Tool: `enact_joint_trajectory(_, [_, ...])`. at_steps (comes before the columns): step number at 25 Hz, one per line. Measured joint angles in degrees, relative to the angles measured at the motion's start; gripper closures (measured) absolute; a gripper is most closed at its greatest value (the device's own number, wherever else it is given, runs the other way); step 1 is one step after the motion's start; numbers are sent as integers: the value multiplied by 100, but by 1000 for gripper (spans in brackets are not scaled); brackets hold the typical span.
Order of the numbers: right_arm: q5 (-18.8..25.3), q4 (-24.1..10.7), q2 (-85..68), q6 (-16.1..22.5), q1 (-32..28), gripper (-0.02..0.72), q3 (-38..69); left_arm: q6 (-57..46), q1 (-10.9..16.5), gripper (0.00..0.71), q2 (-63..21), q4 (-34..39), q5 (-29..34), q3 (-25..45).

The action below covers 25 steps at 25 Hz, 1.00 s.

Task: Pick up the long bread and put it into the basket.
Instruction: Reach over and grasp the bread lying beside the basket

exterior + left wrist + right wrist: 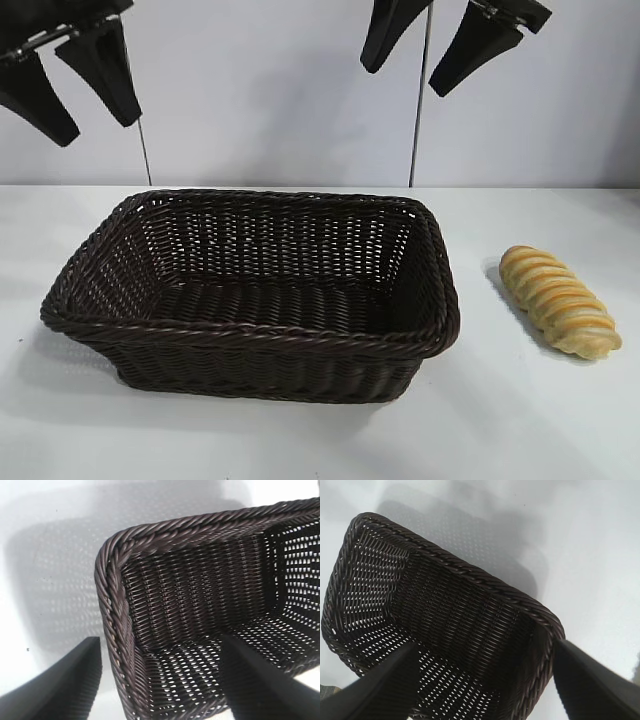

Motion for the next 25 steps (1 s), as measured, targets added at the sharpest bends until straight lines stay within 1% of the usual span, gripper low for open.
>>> enact_joint_trajectory(8, [0, 0, 0, 0, 0, 164, 0, -138, 0, 221, 0, -422, 0, -4])
enact_joint_trajectory(25, [0, 0, 0, 0, 0, 164, 0, -199, -43, 221, 0, -583, -187, -4])
